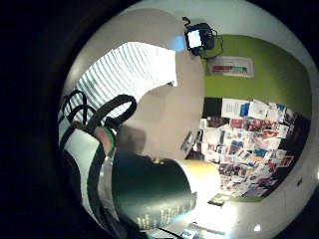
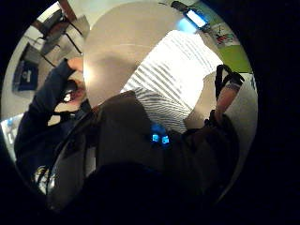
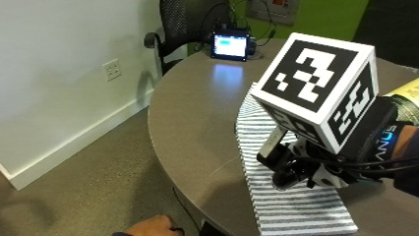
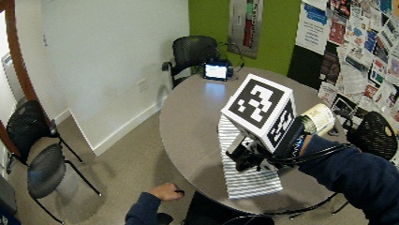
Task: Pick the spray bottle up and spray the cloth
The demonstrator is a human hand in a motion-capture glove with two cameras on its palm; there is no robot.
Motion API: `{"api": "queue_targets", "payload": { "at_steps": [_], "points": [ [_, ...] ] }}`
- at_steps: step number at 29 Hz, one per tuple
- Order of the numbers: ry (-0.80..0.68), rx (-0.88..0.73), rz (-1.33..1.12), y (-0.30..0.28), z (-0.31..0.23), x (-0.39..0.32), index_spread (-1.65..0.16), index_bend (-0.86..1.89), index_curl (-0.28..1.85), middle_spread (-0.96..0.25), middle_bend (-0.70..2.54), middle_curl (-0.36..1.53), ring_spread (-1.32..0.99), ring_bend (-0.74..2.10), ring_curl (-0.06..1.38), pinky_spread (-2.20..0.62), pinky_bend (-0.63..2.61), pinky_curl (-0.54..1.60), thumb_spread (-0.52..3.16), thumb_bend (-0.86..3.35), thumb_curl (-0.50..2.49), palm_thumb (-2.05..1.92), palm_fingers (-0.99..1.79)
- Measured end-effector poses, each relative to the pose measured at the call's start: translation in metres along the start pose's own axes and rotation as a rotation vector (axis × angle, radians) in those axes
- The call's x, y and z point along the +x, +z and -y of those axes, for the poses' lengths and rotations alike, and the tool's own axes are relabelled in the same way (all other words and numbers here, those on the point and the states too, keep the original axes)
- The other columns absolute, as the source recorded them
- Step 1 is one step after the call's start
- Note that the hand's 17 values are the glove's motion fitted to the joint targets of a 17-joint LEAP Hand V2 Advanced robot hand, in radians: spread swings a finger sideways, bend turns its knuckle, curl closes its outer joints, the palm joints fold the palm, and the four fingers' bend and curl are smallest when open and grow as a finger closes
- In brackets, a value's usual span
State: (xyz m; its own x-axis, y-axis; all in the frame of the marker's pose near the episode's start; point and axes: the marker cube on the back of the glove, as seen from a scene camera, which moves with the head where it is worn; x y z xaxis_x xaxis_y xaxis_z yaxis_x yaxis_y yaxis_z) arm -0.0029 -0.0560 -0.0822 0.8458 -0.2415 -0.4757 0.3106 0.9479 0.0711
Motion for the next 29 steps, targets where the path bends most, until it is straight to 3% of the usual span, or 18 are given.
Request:
{"api": "queue_targets", "payload": {
  "at_steps": [16, 21, 29],
  "points": [
    [-0.037, 0.01, -0.013, 0.002, 0.002, -0.009, -0.26, 0.3, 0.58, -0.11, 0.53, 0.48, -0.21, 0.59, 0.42, -0.24, 0.39, 0.38, 0.48, -0.03, 0.77, 0.92, 1.37],
    [0.001, 0.078, 0.203, 0.009, -0.011, 0.0, -0.26, 0.3, 0.58, -0.11, 0.53, 0.48, -0.21, 0.59, 0.43, -0.24, 0.38, 0.38, 0.47, -0.03, 0.77, 0.92, 1.37],
    [0.083, 0.405, 0.736, -0.019, -0.04, 0.042, -0.26, 0.3, 0.58, -0.11, 0.53, 0.48, -0.21, 0.58, 0.43, -0.24, 0.39, 0.37, 0.47, -0.03, 0.78, 0.92, 1.37]
  ]
}}
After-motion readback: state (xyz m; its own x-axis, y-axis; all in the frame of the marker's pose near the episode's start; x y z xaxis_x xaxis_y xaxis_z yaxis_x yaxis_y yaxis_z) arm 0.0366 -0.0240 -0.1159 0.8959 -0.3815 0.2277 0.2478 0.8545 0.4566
